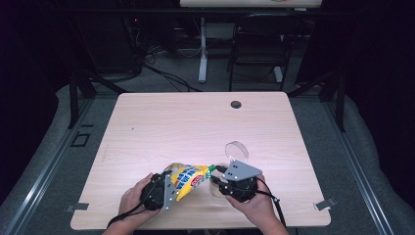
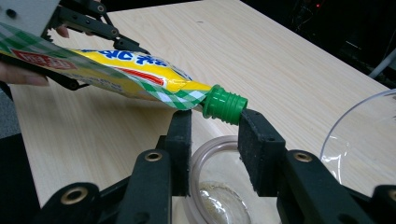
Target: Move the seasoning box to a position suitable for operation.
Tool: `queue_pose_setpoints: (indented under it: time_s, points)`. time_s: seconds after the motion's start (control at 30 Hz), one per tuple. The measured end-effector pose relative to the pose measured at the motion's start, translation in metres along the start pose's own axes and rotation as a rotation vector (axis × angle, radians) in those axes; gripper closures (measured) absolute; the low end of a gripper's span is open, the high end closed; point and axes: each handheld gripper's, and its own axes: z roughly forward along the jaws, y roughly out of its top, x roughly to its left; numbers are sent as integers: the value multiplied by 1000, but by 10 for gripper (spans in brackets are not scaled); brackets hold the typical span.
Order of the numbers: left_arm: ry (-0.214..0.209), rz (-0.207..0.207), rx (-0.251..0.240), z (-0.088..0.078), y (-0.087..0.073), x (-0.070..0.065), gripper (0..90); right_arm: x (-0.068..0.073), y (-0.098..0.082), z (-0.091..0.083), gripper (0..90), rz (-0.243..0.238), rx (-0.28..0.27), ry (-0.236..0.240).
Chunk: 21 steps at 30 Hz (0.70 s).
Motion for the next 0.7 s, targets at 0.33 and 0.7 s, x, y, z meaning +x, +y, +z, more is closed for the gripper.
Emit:
queue_pose_setpoints:
  time_s: [0.33, 0.7]
  points:
    - [41, 35, 14, 1, 3, 0, 639, 3, 0, -1, 658, -5, 4, 0]
    - [80, 84, 31, 3, 8, -2, 639, 1, -4, -1, 657, 4, 15, -7]
